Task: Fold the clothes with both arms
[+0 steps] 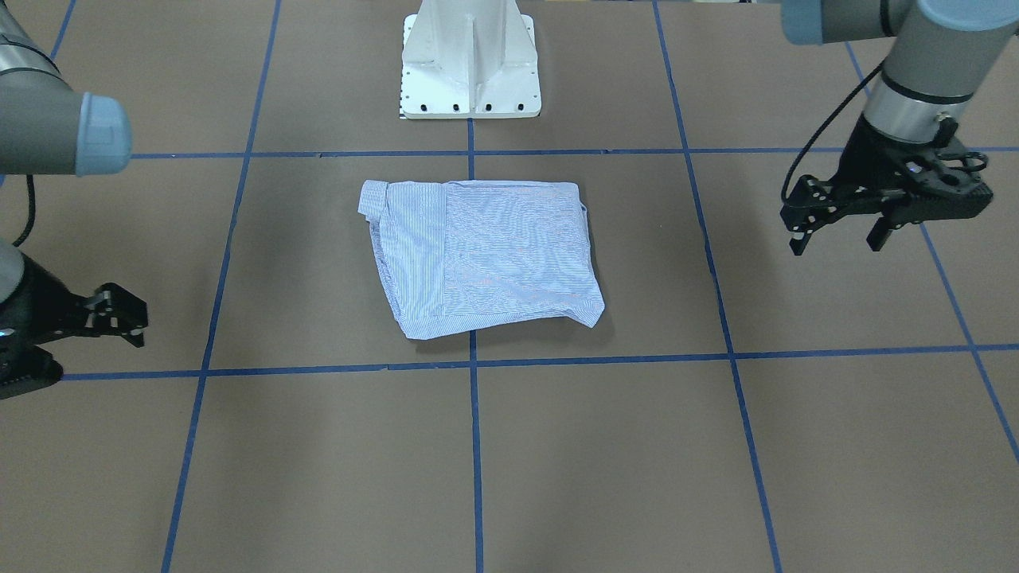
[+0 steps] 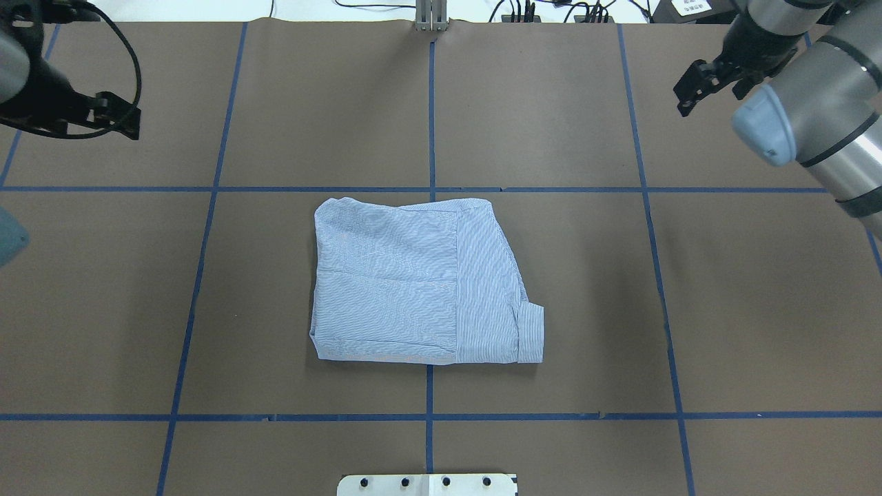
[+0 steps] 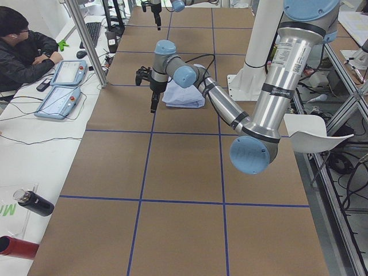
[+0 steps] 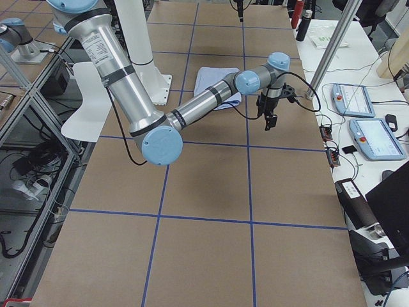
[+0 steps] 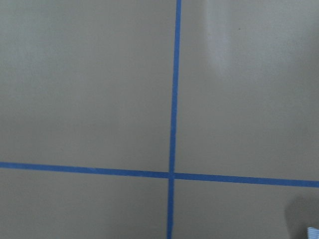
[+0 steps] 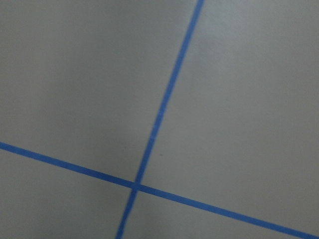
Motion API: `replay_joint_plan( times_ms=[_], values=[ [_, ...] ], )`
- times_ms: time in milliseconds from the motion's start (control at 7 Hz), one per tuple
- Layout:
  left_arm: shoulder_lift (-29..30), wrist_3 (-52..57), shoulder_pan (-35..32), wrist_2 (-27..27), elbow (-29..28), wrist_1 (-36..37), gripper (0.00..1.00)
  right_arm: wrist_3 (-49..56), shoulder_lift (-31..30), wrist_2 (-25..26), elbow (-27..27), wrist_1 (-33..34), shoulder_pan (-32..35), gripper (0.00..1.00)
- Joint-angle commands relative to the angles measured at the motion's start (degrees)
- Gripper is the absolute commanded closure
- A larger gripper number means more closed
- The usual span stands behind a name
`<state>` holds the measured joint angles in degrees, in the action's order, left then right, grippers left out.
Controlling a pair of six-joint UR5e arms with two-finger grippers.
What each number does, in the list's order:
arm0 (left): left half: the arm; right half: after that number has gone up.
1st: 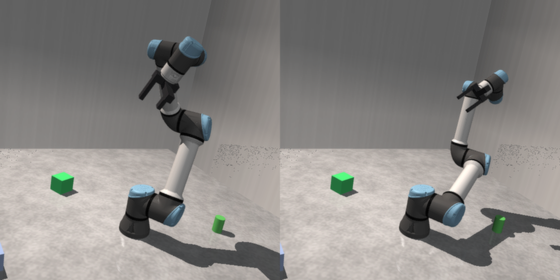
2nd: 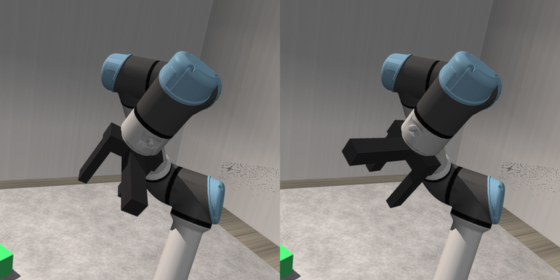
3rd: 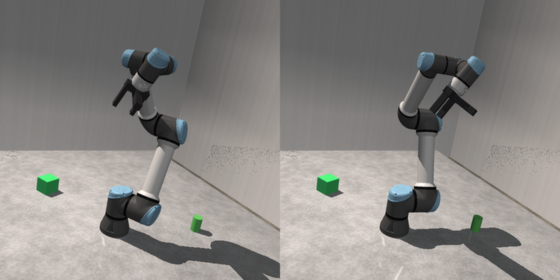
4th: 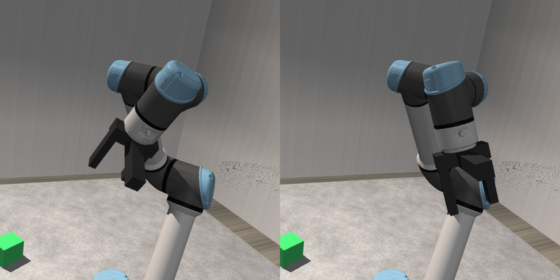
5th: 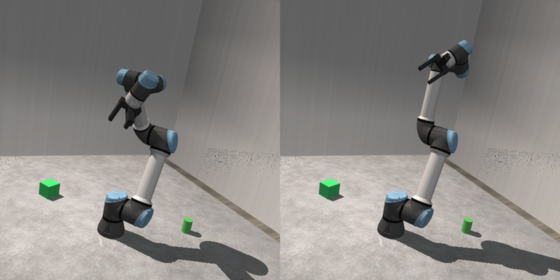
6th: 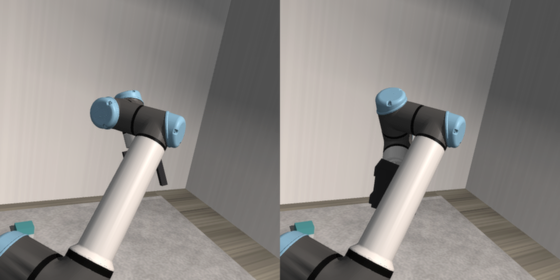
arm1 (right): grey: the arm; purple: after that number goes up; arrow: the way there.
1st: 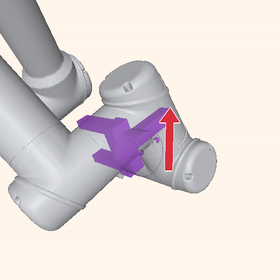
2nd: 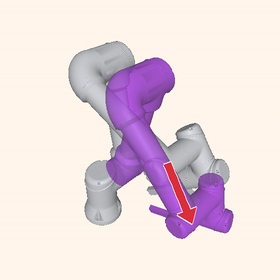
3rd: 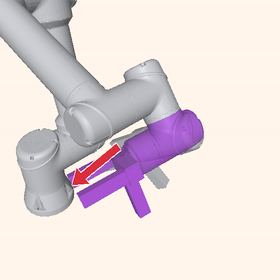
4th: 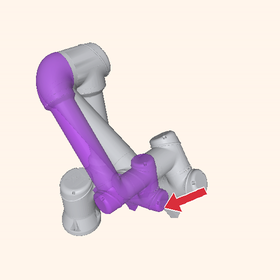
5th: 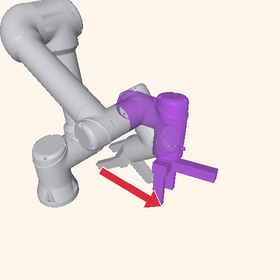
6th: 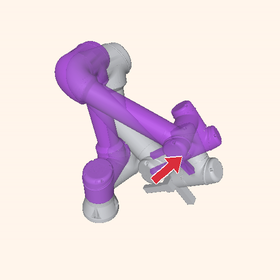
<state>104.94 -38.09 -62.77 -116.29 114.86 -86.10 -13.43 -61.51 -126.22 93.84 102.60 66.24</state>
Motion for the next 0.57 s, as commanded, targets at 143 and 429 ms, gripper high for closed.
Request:
replay_joint_plan(
  times_ms=[143,429],
  values=[
    [-7.18,26.24,-16.37,-3.67,-5.68,-0.64,0.0,7.8,-9.13,-1.22,3.46,3.48,8.27,0.0],
    [-7.91,44.17,-24.91,-11.74,-19.07,-6.59,0.0,16.21,-14.67,-2.19,3.37,3.57,12.06,0.0]
  ],
)
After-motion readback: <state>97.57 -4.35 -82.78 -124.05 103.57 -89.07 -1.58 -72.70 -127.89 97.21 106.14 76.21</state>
